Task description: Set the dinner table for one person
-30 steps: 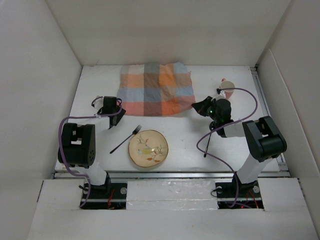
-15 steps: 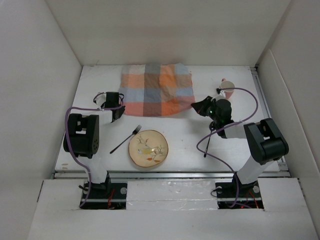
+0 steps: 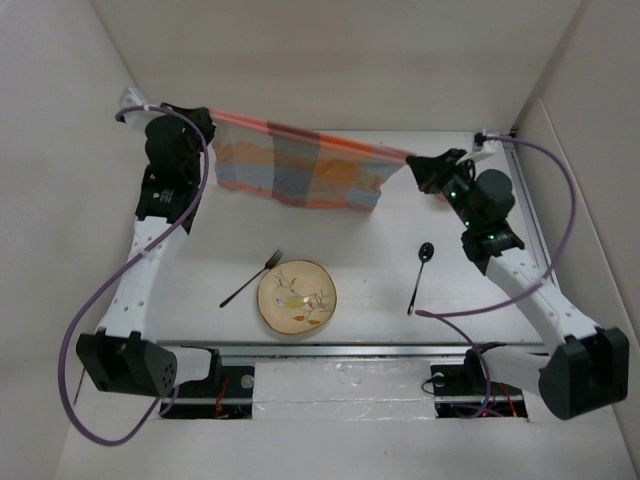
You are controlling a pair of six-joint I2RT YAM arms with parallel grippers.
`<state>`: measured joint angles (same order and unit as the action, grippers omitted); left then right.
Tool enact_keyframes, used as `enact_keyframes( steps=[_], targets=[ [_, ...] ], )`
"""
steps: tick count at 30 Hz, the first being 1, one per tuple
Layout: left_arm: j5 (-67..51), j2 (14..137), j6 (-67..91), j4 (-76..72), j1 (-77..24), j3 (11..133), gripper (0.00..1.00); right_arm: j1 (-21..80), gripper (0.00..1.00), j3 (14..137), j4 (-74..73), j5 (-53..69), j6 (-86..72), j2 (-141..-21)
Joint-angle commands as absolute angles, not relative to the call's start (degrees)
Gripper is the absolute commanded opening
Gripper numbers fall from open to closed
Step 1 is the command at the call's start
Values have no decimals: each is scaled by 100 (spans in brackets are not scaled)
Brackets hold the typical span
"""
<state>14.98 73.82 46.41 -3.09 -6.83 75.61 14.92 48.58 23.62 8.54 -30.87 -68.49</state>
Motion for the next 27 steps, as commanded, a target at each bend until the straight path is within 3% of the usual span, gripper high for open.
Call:
enact_keyframes(
  steps=[1,6,11,19,22,27],
  targets=[
    [1733,7075,4087,-54,-606,8312,0,1441,0,5737,1252,308,-2278,-5970],
    [1267,7189,4025,141,-606,9096,0,1389,0,6731,554,255,-2013,-5669],
    [1152,7540,3990,97,-606,9141,0,1205,0,6873,623,369,-2030,-6002],
    [871,9181,3929,255,-554,9517,0,879,0,7276,1231,878,-2250,-7987],
    [669,9884,3911,500,-554,10307,0,748,0,8206,986,1037,-2259,-8864],
    [168,10573,3894,1019,-554,12075,0,686,0,9656,581,1073,-2224,-9351]
  ],
)
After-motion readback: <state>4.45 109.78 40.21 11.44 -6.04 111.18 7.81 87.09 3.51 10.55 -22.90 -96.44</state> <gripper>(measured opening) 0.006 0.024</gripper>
